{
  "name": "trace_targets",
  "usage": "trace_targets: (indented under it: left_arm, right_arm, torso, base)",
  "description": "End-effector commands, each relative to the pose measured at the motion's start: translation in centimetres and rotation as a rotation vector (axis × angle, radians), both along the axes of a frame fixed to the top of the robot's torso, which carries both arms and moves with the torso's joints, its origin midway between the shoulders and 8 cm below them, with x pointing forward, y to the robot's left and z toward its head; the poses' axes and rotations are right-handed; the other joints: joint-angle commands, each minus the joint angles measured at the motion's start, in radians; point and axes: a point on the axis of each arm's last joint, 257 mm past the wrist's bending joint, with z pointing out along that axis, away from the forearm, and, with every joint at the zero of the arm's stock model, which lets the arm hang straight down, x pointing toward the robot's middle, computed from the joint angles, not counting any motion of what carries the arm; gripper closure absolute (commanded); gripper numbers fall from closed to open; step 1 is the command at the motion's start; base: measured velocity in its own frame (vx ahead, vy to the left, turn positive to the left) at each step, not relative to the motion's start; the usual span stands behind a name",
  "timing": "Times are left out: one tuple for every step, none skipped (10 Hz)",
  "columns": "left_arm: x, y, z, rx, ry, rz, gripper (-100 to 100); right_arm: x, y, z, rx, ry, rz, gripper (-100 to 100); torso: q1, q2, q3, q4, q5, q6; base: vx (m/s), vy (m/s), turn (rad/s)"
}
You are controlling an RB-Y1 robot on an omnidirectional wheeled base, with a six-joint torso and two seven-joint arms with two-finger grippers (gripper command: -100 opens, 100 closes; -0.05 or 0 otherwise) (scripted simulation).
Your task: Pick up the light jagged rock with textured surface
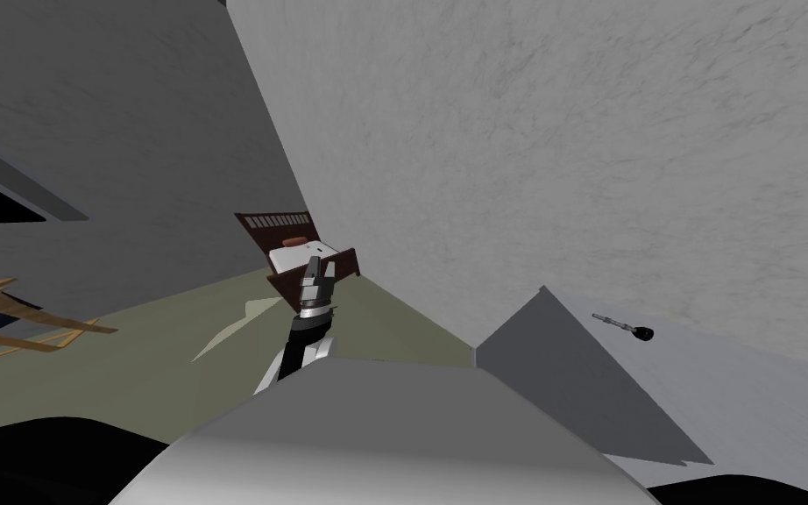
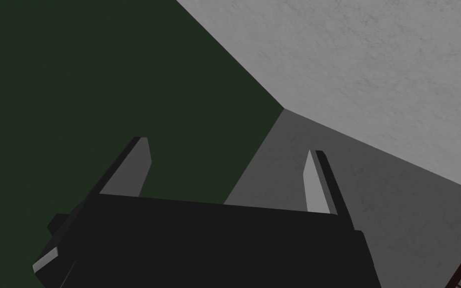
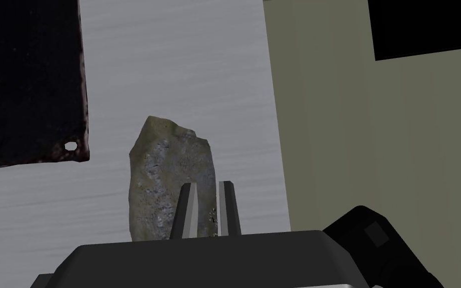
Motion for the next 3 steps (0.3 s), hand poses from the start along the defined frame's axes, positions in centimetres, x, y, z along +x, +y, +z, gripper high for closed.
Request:
trace_targets:
  left_arm:
    - [0.00,0.00,0.00,0.000,0.000,0.000,0]
    - [0.00,0.00,0.00,0.000,0.000,0.000,0]
    - [0.00,0.00,0.00,0.000,0.000,0.000,0]
  right_arm:
    - [-0.80,-0.12,0.02,0.001,0.003,0.003,100]
    - [-0.53,-0.07,0.13,0.000,0.000,0.000,100]
    - [-0.58,-0.08,0.15,0.000,0.002,0.002,0]
  torso:
    - [0.000,0.000,0.000,0.000,0.000,0.000]
    - [0.000,0.000,0.000,0.000,0.000,0.000]
    - [-0.001,0.002,0.001,0.000,0.000,0.000]
  base:
    - [0.052,0.022,0.008]
    - [0.018,0.006,-0.004]
    - [0.000,0.000,0.000]
